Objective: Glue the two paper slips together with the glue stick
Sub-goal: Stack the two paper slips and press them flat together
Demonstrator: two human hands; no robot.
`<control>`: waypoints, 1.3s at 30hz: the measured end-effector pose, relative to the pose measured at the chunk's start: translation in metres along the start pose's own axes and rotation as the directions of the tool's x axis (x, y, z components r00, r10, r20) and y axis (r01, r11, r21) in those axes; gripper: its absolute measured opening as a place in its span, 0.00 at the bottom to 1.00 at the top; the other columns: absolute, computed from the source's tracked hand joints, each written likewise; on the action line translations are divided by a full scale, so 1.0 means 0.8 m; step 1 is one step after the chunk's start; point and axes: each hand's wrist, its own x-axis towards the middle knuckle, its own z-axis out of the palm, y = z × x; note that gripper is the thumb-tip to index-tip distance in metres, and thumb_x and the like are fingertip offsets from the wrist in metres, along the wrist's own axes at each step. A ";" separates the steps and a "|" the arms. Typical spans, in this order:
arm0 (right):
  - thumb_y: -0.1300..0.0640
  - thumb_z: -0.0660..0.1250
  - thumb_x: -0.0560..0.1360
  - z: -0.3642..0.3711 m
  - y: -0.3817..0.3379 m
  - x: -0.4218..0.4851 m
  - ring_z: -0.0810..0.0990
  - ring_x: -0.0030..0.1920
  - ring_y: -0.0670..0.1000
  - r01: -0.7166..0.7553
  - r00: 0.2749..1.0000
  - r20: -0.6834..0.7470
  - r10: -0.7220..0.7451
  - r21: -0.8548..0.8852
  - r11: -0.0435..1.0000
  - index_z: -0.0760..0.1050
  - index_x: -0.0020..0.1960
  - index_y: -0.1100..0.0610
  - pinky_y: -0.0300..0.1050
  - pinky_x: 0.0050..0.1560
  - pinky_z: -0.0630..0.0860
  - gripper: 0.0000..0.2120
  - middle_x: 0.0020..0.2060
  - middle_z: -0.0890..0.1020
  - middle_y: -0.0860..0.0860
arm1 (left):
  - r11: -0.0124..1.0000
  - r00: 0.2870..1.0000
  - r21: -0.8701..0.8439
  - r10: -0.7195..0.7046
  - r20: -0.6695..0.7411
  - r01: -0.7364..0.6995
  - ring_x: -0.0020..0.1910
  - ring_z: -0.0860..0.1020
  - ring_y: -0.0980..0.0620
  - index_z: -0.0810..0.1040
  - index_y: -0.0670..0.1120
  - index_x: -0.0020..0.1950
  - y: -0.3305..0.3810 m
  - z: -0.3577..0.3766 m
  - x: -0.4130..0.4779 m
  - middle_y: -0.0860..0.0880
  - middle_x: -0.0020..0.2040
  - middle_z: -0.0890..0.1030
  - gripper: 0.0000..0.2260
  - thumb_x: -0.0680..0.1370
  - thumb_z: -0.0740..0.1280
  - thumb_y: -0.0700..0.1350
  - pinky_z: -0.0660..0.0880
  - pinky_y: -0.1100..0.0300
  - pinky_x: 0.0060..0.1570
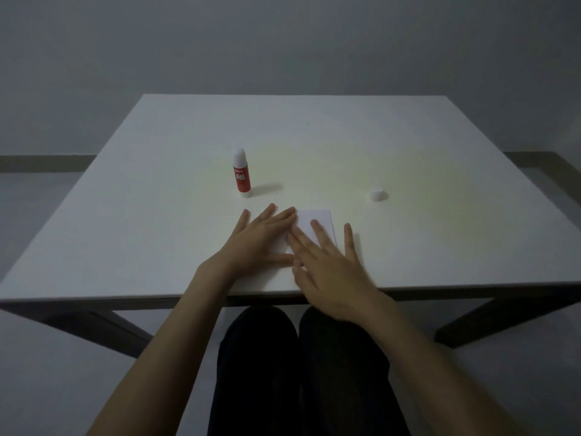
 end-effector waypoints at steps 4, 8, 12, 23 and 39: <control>0.42 0.36 0.77 -0.010 0.035 0.014 0.32 0.74 0.50 -0.057 0.998 0.037 0.058 -0.024 0.998 0.38 0.75 0.45 0.61 0.64 0.20 0.27 0.76 0.43 0.40 | 1.000 0.999 0.004 -0.011 0.036 0.011 0.77 0.44 0.53 0.49 0.53 0.76 0.002 -0.003 0.000 0.56 0.78 0.51 0.40 0.70 0.60 0.68 0.38 0.42 0.74; 0.38 0.37 0.77 -0.024 0.044 0.036 0.34 0.75 0.51 -0.163 0.984 0.069 0.167 -0.060 0.985 0.38 0.75 0.49 0.65 0.70 0.29 0.30 0.77 0.43 0.44 | 1.000 0.998 -0.006 -0.020 0.061 0.021 0.77 0.42 0.54 0.48 0.53 0.77 0.004 -0.006 -0.002 0.56 0.78 0.49 0.40 0.72 0.60 0.66 0.37 0.43 0.74; 0.32 0.32 0.72 -0.002 0.003 -0.001 0.33 0.74 0.48 0.033 0.999 0.036 -0.033 0.016 0.999 0.39 0.75 0.48 0.60 0.67 0.23 0.36 0.77 0.43 0.44 | 1.000 0.999 -0.022 -0.003 0.046 0.004 0.77 0.42 0.53 0.49 0.53 0.76 0.003 -0.006 -0.003 0.57 0.78 0.49 0.38 0.73 0.62 0.63 0.37 0.43 0.74; 0.28 0.33 0.70 0.000 0.004 -0.004 0.32 0.74 0.49 0.066 0.997 0.030 -0.065 -0.009 0.998 0.38 0.75 0.49 0.58 0.66 0.21 0.40 0.76 0.42 0.45 | 1.000 0.998 -0.010 -0.021 0.057 0.021 0.77 0.41 0.52 0.49 0.53 0.77 0.008 -0.007 -0.004 0.57 0.78 0.49 0.38 0.72 0.63 0.63 0.37 0.42 0.74; 0.29 0.34 0.71 -0.016 0.047 0.002 0.29 0.73 0.50 0.003 0.996 0.092 -0.001 -0.025 1.000 0.33 0.74 0.47 0.63 0.68 0.25 0.37 0.74 0.36 0.41 | 1.000 0.996 -0.002 -0.029 0.079 0.030 0.76 0.39 0.53 0.47 0.54 0.77 0.005 -0.008 -0.004 0.56 0.78 0.48 0.41 0.71 0.60 0.67 0.35 0.42 0.73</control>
